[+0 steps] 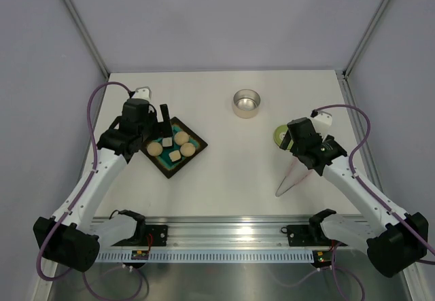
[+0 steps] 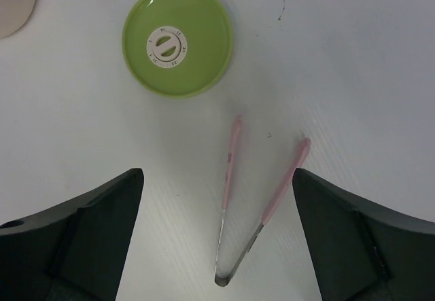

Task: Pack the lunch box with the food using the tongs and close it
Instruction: Move the clamp to the center of the board, then adjust the clamp at the center of the board.

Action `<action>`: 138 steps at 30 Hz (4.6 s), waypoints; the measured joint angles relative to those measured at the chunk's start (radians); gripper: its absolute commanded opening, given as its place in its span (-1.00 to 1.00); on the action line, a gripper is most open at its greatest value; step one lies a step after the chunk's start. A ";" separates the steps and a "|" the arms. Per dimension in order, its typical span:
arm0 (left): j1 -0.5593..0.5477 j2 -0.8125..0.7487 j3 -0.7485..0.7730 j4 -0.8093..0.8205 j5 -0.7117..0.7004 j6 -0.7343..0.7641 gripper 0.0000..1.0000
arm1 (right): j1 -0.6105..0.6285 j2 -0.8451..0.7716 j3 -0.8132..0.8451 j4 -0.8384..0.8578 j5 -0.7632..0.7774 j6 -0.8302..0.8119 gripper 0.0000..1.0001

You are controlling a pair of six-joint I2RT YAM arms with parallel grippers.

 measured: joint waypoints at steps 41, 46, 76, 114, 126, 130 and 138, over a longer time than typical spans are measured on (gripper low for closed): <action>0.000 0.047 0.000 -0.021 0.044 -0.018 0.98 | 0.008 0.177 -0.261 0.054 -0.245 0.289 0.99; 0.000 0.043 0.000 -0.023 0.044 -0.019 0.98 | 0.032 0.290 -0.216 0.142 -0.262 0.186 0.99; 0.000 -0.005 -0.010 -0.063 0.036 -0.026 0.98 | 0.357 0.557 0.043 0.393 -0.394 -0.364 0.99; 0.000 0.026 -0.010 -0.079 0.014 -0.070 0.98 | 0.357 0.561 -0.018 0.452 -0.363 -0.303 0.46; 0.000 0.026 -0.010 -0.079 0.014 -0.071 0.98 | 0.357 0.575 -0.002 0.455 -0.392 -0.306 0.02; 0.000 0.026 -0.010 -0.079 0.014 -0.070 0.98 | 0.357 0.576 -0.001 0.455 -0.400 -0.308 -0.33; 0.000 0.026 -0.010 -0.080 0.013 -0.070 0.98 | 0.357 0.575 0.041 0.396 -0.423 -0.303 -0.63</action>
